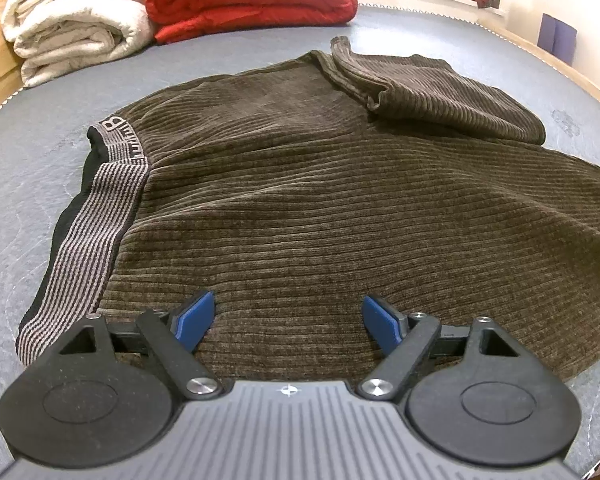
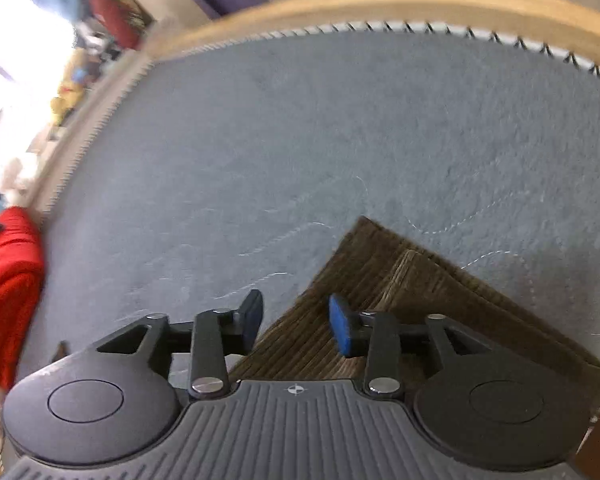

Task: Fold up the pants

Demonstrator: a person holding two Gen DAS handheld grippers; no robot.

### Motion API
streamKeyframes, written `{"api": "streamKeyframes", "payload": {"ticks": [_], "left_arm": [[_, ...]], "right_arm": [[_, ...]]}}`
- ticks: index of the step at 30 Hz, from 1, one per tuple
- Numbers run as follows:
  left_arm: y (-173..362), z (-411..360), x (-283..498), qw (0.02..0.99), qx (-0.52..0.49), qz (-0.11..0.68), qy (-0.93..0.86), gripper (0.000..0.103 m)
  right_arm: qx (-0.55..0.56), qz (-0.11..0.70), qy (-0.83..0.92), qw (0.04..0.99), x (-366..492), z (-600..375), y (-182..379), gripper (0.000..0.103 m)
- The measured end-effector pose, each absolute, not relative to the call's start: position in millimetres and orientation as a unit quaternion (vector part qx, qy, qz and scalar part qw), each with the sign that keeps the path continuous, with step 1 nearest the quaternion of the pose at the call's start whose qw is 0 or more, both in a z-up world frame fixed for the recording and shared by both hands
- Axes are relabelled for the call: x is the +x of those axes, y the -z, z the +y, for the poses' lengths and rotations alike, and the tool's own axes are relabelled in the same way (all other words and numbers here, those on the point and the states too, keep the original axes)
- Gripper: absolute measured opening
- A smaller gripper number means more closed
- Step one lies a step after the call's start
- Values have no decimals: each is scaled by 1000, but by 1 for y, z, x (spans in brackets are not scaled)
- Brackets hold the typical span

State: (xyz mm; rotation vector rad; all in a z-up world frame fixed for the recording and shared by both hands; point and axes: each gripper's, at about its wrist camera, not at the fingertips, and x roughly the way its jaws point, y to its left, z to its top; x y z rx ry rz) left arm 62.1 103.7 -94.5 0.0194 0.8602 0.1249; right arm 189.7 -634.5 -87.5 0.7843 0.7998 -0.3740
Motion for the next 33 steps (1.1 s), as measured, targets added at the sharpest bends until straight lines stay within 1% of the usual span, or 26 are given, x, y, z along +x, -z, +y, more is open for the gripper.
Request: {"api": "streamKeyframes", "payload": {"ticks": [2,4,5,6,7,8,9,11,14,16,20,21,22,24,25,26,27,28,29,33], "left_arm": [[95,102,60,908,10,413,-67,85],[96,100,59,909,10,410,-72,85],[96,100,59,910,11,409,-74,85],[96,100,59,910,12,408,-75,85],[96,100,59,910,12,407,-75,85],[96,100,58,910,13,407,-75,85],[96,100,59,910,13,407,-74,85],[95,100,58,910,14,407,-73,85],[91,99,56,912,13,404,-68,85],[86,97,52,916,10,396,-59,84],[68,88,42,932,-7,363,-21,83],[64,86,41,934,-15,356,-10,83],[62,84,39,936,-25,351,2,82],[61,79,41,935,-37,352,19,79],[66,78,44,929,-38,366,24,75],[74,75,50,916,-30,398,20,66],[89,72,58,896,-14,444,11,66],[90,69,54,904,3,428,14,67],[89,66,54,903,13,429,15,67],[84,69,54,901,-4,434,13,67]], "right_arm": [[371,398,207,813,207,-639,99,49],[364,424,227,797,221,-636,105,49],[354,425,235,799,226,-631,104,49],[336,427,244,804,233,-628,102,47],[309,436,256,806,242,-623,100,42],[274,447,280,804,250,-617,99,16],[255,451,290,805,256,-614,98,9],[248,445,303,805,264,-614,99,4],[251,372,304,840,273,-617,82,2],[246,366,282,852,281,-619,80,3],[233,407,268,842,283,-621,98,8],[220,402,270,847,281,-621,95,19],[210,391,276,853,275,-620,90,25],[201,363,284,865,256,-621,76,27],[206,349,276,872,244,-624,69,28],[209,343,270,875,235,-622,65,32],[209,343,265,876,225,-624,64,36],[207,354,261,874,213,-627,66,37],[203,367,260,870,209,-635,72,37],[192,425,293,835,163,-655,90,38]]}}
